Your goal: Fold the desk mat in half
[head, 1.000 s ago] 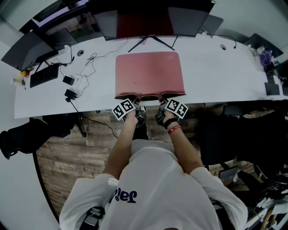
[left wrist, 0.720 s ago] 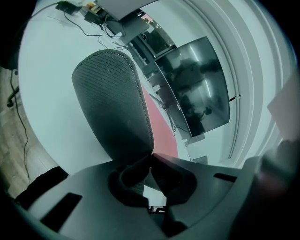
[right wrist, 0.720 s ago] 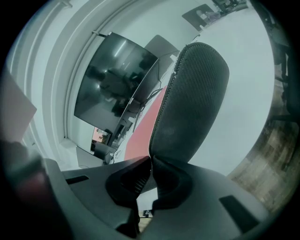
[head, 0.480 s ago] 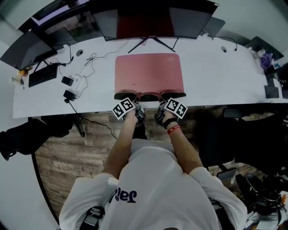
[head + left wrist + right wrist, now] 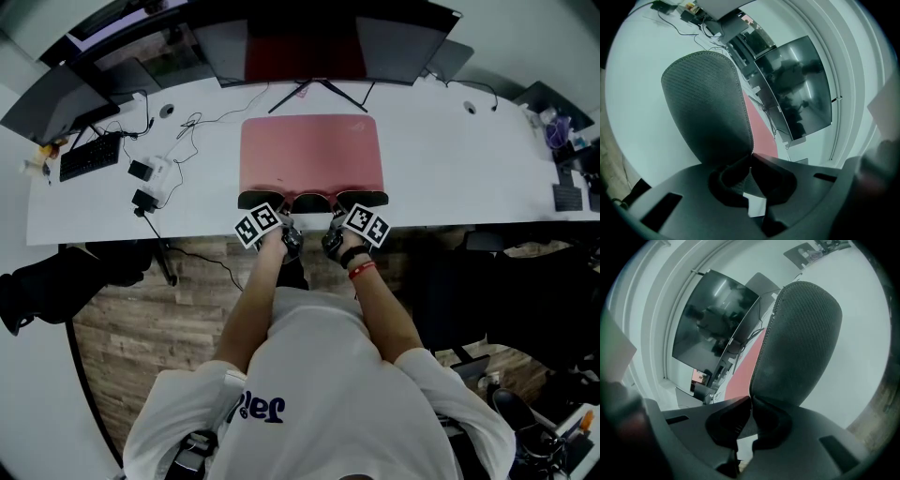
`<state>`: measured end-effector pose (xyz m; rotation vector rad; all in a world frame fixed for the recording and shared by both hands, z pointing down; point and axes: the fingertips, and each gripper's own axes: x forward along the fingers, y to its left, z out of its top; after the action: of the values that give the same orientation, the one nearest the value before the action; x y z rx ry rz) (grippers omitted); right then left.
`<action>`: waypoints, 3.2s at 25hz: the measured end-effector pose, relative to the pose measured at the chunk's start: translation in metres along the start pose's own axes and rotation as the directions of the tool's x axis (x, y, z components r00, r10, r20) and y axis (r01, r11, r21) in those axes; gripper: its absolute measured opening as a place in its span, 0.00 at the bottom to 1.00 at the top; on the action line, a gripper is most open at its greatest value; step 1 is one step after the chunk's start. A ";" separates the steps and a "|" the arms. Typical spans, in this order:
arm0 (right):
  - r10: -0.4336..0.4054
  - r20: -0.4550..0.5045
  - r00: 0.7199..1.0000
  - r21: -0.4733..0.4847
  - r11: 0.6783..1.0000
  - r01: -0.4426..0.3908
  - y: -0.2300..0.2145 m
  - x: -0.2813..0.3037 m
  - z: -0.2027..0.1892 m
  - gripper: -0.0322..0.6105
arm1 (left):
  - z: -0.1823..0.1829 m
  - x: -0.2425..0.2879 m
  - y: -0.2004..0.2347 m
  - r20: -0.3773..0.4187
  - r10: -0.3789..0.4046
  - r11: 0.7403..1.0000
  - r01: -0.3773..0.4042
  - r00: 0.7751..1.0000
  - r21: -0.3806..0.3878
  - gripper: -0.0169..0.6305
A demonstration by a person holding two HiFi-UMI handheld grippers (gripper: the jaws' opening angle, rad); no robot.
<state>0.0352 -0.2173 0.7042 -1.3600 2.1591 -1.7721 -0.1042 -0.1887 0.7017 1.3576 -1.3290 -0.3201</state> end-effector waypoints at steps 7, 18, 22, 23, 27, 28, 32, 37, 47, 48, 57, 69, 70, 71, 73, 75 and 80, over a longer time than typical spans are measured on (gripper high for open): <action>-0.001 -0.003 1.000 -0.001 1.000 0.001 0.001 0.009 0.005 0.10 | 0.007 0.007 0.000 0.003 0.003 1.000 -0.003 1.000 -0.011 0.08; -0.014 -0.019 1.000 0.004 1.000 0.014 0.005 0.027 0.019 0.10 | 0.022 0.023 -0.001 -0.006 0.018 1.000 -0.018 1.000 -0.024 0.08; -0.026 -0.023 0.999 0.013 1.000 0.026 0.005 0.032 0.025 0.10 | 0.026 0.029 -0.004 -0.016 0.029 0.999 -0.029 0.999 -0.028 0.08; -0.027 -0.025 0.999 0.017 0.999 0.027 0.005 0.033 0.026 0.10 | 0.027 0.030 -0.004 -0.017 0.031 0.999 -0.032 0.999 -0.028 0.08; -0.032 -0.027 0.999 0.031 0.999 0.032 0.004 0.038 0.030 0.10 | 0.032 0.036 -0.004 -0.019 0.038 0.999 -0.038 0.999 -0.032 0.08; -0.034 -0.026 0.999 0.033 0.999 0.035 0.004 0.040 0.031 0.10 | 0.033 0.037 -0.004 -0.019 0.040 0.999 -0.040 0.999 -0.036 0.08; -0.035 -0.025 0.999 0.039 0.999 0.036 0.005 0.045 0.037 0.10 | 0.039 0.042 -0.005 -0.017 0.041 0.998 -0.041 0.999 -0.046 0.08; -0.041 -0.027 0.999 0.031 0.999 0.042 0.008 0.050 0.042 0.10 | 0.043 0.046 -0.007 -0.021 0.039 0.998 -0.041 0.999 -0.054 0.08; -0.061 -0.027 0.998 0.046 0.997 0.063 0.009 0.061 0.053 0.10 | 0.054 0.058 -0.010 -0.036 0.037 0.998 -0.039 0.999 -0.058 0.07; -0.064 -0.025 0.998 0.048 0.997 0.065 0.009 0.062 0.053 0.10 | 0.055 0.059 -0.011 -0.037 0.036 0.998 -0.038 0.999 -0.056 0.07; -0.073 -0.013 0.997 0.053 0.996 0.073 0.009 0.068 0.058 0.10 | 0.062 0.066 -0.012 -0.043 0.034 0.998 -0.037 0.998 -0.050 0.07; -0.080 -0.013 0.997 0.056 0.995 0.080 0.012 0.077 0.065 0.10 | 0.069 0.074 -0.014 -0.057 0.029 0.997 -0.032 0.998 -0.067 0.07; -0.081 -0.013 0.997 0.059 0.995 0.082 0.012 0.078 0.066 0.10 | 0.070 0.075 -0.014 -0.059 0.028 0.997 -0.032 0.998 -0.067 0.07; -0.084 -0.012 0.996 0.062 0.995 0.084 0.012 0.079 0.066 0.10 | 0.071 0.076 -0.014 -0.061 0.026 0.997 -0.031 0.998 -0.067 0.07; -0.089 -0.012 0.996 0.066 0.994 0.089 0.012 0.081 0.068 0.10 | 0.073 0.079 -0.015 -0.065 0.024 0.997 -0.029 0.998 -0.068 0.07; -0.092 -0.009 0.996 0.066 0.994 0.092 0.013 0.083 0.071 0.10 | 0.076 0.081 -0.016 -0.068 0.023 0.997 -0.028 0.997 -0.069 0.07; -0.096 0.001 0.995 0.066 0.993 0.095 0.014 0.088 0.076 0.10 | 0.081 0.087 -0.018 -0.075 0.018 0.997 -0.023 0.997 -0.069 0.07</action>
<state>0.0127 -0.3321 0.7078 -1.4731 2.0464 -1.8539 -0.1329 -0.3056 0.7045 1.2851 -1.2580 -0.2968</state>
